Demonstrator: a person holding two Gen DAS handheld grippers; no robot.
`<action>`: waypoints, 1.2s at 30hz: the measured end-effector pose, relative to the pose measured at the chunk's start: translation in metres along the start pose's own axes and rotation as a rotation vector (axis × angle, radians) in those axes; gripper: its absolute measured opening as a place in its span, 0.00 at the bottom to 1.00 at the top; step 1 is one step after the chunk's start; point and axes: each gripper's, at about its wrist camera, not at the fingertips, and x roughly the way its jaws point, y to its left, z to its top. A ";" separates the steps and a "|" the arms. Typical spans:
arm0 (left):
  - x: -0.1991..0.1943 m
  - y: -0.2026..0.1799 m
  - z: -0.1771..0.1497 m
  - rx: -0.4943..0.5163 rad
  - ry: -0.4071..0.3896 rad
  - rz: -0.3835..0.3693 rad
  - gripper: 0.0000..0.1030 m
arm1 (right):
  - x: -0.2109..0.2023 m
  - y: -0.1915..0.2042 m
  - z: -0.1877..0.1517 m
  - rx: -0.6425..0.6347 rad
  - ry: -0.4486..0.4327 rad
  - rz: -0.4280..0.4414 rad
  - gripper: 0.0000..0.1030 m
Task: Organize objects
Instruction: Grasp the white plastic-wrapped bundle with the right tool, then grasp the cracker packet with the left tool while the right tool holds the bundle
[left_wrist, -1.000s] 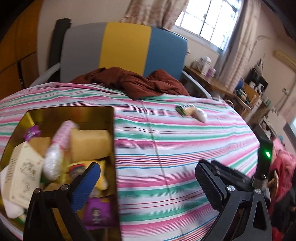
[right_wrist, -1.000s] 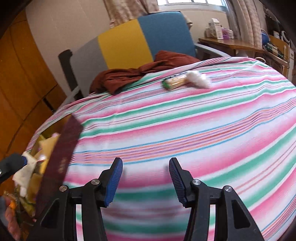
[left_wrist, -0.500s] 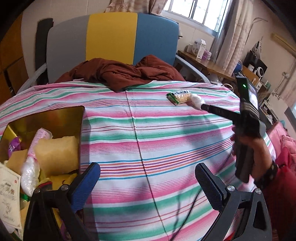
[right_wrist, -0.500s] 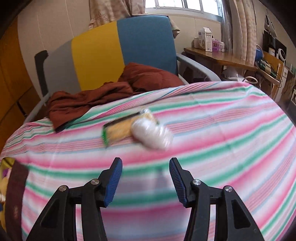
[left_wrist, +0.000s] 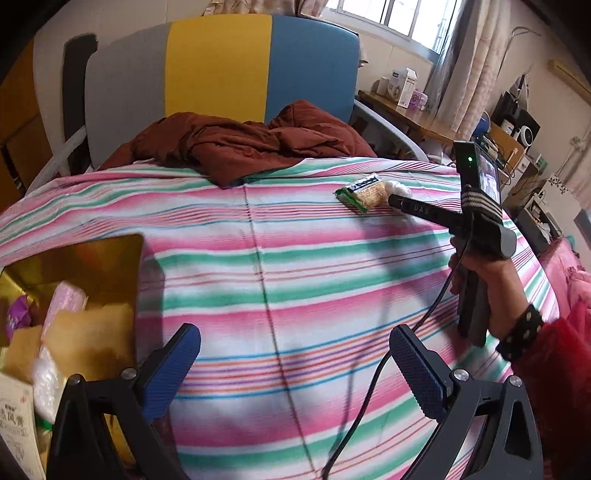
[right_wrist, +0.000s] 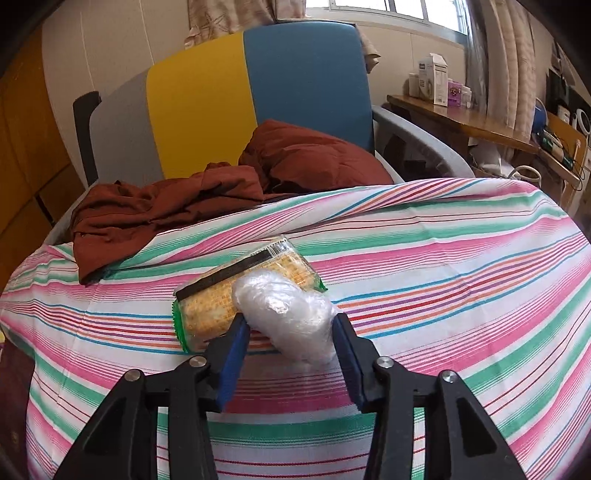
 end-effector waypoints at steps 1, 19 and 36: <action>0.002 -0.003 0.004 0.004 -0.006 -0.004 1.00 | -0.003 0.001 -0.002 0.002 -0.006 -0.008 0.40; 0.133 -0.087 0.108 0.228 0.033 -0.064 1.00 | -0.085 -0.061 -0.071 0.266 -0.109 -0.115 0.38; 0.218 -0.120 0.129 0.396 0.015 -0.051 0.92 | -0.081 -0.062 -0.076 0.292 -0.125 -0.146 0.38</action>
